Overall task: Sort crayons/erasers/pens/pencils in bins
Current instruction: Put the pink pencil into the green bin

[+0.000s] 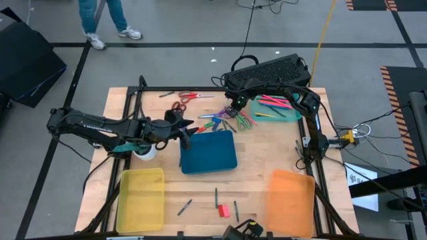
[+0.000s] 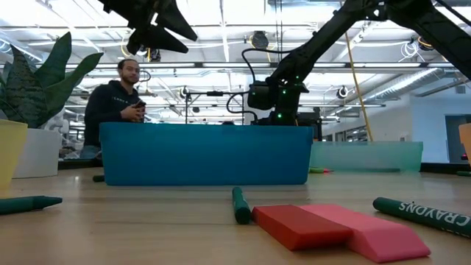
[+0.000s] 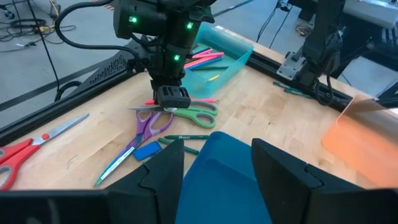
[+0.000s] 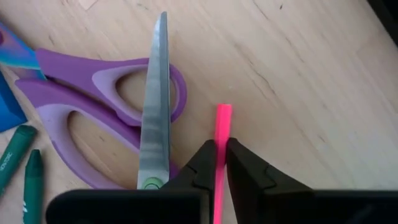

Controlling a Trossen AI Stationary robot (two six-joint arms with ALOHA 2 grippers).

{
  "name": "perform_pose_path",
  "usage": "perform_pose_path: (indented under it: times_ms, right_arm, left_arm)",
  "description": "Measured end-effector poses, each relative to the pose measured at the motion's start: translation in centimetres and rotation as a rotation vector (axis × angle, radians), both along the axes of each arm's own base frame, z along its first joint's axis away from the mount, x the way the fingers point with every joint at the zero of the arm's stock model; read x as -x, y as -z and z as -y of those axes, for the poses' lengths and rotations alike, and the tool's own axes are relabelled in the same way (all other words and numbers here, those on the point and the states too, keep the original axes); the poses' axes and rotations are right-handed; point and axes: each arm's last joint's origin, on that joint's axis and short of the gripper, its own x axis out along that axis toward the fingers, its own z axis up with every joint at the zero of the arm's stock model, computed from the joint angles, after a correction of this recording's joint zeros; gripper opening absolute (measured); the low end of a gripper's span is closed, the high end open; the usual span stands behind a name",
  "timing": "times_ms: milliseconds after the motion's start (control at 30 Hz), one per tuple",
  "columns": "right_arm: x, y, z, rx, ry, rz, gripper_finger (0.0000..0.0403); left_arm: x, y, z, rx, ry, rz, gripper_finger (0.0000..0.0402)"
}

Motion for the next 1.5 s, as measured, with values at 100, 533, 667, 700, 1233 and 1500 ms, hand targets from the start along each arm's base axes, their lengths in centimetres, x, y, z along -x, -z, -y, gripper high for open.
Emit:
perform_pose_path:
  times_ms: [100,533,667,700,1233,1500]
  right_arm:
    - [-0.3,-1.1,-0.4,0.066,0.002,0.001,0.0021]
    - [-0.6,-8.9,-7.4,0.135,-0.159,0.047,0.0020]
    - [-0.3,-11.7,-11.1,0.171,-0.244,0.093,0.0020]
    - [0.1,-12.1,-12.1,0.172,-0.262,0.102,0.0020]
    - [9.4,-9.0,-22.5,0.207,-0.353,0.178,0.0020]
    - [10.3,-11.7,-16.0,0.586,-0.558,-0.034,0.0020]
  left_arm:
    - [0.1,0.2,0.3,-0.002,0.011,-0.022,0.0188]
    - [0.3,0.4,1.2,0.011,0.041,-0.039,0.0188]
    - [0.3,0.4,1.6,0.013,0.054,-0.038,0.0188]
    - [0.3,0.4,1.7,0.014,0.057,-0.038,0.0188]
    - [0.3,0.1,2.2,-0.011,0.048,-0.003,0.0188]
    - [0.0,-0.6,2.2,-0.013,0.053,0.065,0.0188]
